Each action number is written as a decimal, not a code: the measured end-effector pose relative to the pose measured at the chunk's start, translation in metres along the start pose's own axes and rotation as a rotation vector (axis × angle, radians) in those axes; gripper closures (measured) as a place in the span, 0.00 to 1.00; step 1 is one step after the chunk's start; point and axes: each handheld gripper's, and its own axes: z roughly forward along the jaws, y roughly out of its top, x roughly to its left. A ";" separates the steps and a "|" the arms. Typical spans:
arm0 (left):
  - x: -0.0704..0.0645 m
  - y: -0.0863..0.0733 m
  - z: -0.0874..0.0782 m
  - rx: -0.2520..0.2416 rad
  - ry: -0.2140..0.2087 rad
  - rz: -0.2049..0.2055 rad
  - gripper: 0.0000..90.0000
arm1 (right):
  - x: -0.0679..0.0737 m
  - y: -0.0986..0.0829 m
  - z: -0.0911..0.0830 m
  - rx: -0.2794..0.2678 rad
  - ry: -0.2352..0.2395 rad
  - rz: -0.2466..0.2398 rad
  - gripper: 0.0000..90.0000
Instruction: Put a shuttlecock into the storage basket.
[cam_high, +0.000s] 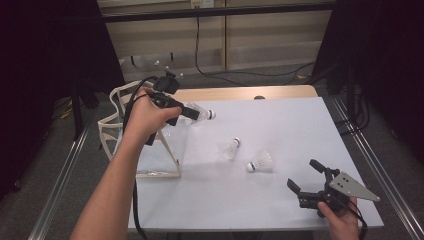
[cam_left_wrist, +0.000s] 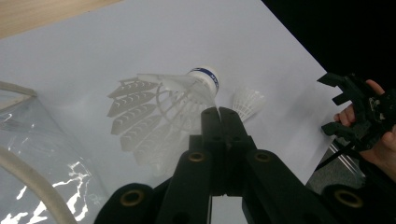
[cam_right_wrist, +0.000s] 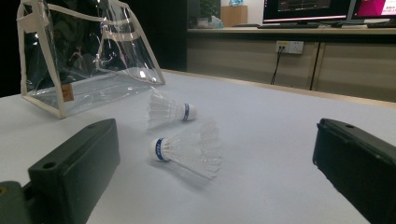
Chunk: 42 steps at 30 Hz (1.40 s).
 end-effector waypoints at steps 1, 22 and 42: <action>0.000 0.001 0.000 0.000 0.002 -0.002 1.00 | 0.000 0.000 0.000 -0.001 0.000 0.001 0.01; 0.005 0.009 -0.016 -0.004 0.033 0.001 1.00 | 0.000 0.000 0.000 -0.002 0.000 0.000 0.01; 0.010 0.015 -0.031 -0.015 0.064 -0.002 1.00 | 0.000 0.000 0.000 -0.002 0.002 0.001 0.01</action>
